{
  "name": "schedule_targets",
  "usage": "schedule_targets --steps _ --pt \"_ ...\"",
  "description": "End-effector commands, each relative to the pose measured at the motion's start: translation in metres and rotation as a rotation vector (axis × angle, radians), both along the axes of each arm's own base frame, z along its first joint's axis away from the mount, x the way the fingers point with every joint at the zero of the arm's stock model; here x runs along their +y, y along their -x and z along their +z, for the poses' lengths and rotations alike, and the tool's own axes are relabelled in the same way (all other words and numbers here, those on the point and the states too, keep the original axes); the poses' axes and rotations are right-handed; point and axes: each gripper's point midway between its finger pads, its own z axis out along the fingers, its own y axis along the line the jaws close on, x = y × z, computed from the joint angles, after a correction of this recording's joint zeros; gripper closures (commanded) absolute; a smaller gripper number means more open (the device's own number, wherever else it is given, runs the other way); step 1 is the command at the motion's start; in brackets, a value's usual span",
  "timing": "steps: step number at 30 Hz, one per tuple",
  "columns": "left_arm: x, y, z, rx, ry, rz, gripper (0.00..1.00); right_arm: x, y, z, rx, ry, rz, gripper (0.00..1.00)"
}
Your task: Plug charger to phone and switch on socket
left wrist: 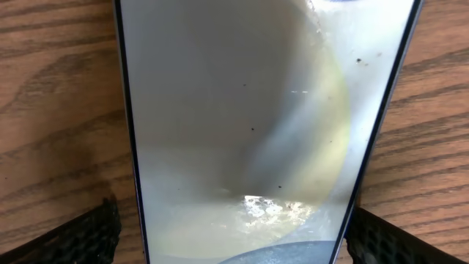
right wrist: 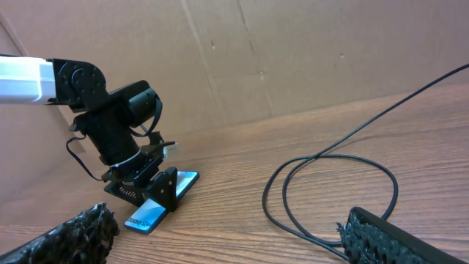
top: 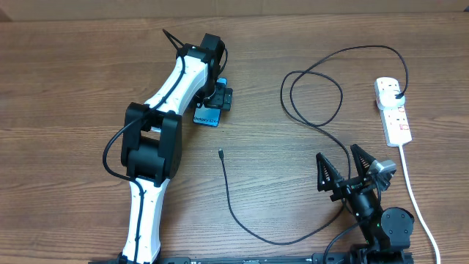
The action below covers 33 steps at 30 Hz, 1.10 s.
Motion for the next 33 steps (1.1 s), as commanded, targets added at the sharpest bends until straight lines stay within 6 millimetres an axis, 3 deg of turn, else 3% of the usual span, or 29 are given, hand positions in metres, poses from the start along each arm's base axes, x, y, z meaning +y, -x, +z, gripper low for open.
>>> schedule_targets --steps 1,10,15,24,33 --pt "-0.003 0.011 -0.025 0.050 -0.008 -0.007 0.00 0.000 0.000 -0.002 -0.002 -0.001 0.002 0.00" --pt "-0.006 0.010 -0.026 0.045 0.003 -0.011 0.00 0.000 0.000 -0.002 -0.002 -0.001 0.002 0.00" --pt "-0.010 0.011 -0.030 0.042 0.010 -0.023 0.06 0.000 0.000 -0.002 -0.002 -0.001 0.002 0.00" --pt "-0.008 0.022 -0.041 0.069 0.001 -0.028 0.26 0.000 0.000 -0.002 -0.002 -0.001 0.002 0.00" --pt "-0.006 0.029 -0.041 0.099 -0.008 -0.012 0.38 0.000 0.000 -0.002 -0.002 -0.001 0.002 0.00"
